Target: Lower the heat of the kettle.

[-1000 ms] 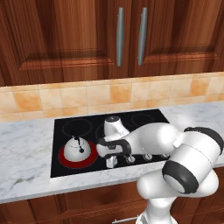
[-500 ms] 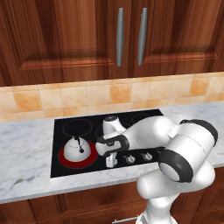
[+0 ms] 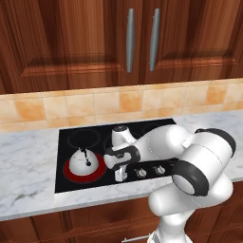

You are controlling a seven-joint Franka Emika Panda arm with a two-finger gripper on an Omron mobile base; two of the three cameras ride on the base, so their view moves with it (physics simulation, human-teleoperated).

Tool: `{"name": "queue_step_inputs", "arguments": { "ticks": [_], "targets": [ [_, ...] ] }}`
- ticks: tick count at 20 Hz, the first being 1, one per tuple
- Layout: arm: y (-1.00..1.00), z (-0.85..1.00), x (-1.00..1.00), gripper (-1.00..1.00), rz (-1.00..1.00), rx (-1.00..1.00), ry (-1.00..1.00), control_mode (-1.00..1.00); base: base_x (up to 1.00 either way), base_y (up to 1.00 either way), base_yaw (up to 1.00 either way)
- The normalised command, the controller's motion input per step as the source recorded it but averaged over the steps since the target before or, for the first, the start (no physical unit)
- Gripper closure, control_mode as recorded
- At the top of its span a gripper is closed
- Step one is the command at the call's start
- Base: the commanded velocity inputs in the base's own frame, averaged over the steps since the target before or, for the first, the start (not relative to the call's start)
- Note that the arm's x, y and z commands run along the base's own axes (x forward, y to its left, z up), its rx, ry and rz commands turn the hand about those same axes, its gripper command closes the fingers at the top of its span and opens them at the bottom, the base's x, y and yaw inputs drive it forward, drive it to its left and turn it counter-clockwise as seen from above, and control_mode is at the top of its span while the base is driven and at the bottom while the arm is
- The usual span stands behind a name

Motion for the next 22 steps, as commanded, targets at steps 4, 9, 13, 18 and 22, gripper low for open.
{"name": "queue_step_inputs", "arguments": {
  "ticks": [4,9,13,18,22],
  "targets": [
    [0.00,-0.24,-0.06,1.00,0.02,0.00,0.00,-1.00,0.00,0.00,0.00],
    [0.00,-0.31,-0.01,1.00,0.03,-0.01,0.00,-1.00,0.00,0.00,0.00],
    [0.00,-0.36,-0.06,1.00,0.04,-0.01,0.00,-1.00,0.00,0.00,0.00],
    [0.00,-0.37,-0.25,1.00,0.01,-0.01,-0.06,-1.00,0.00,0.00,0.00],
    [-0.01,-0.32,-0.26,1.00,0.00,0.00,-0.03,-1.00,0.00,0.00,0.00]
  ]
}}
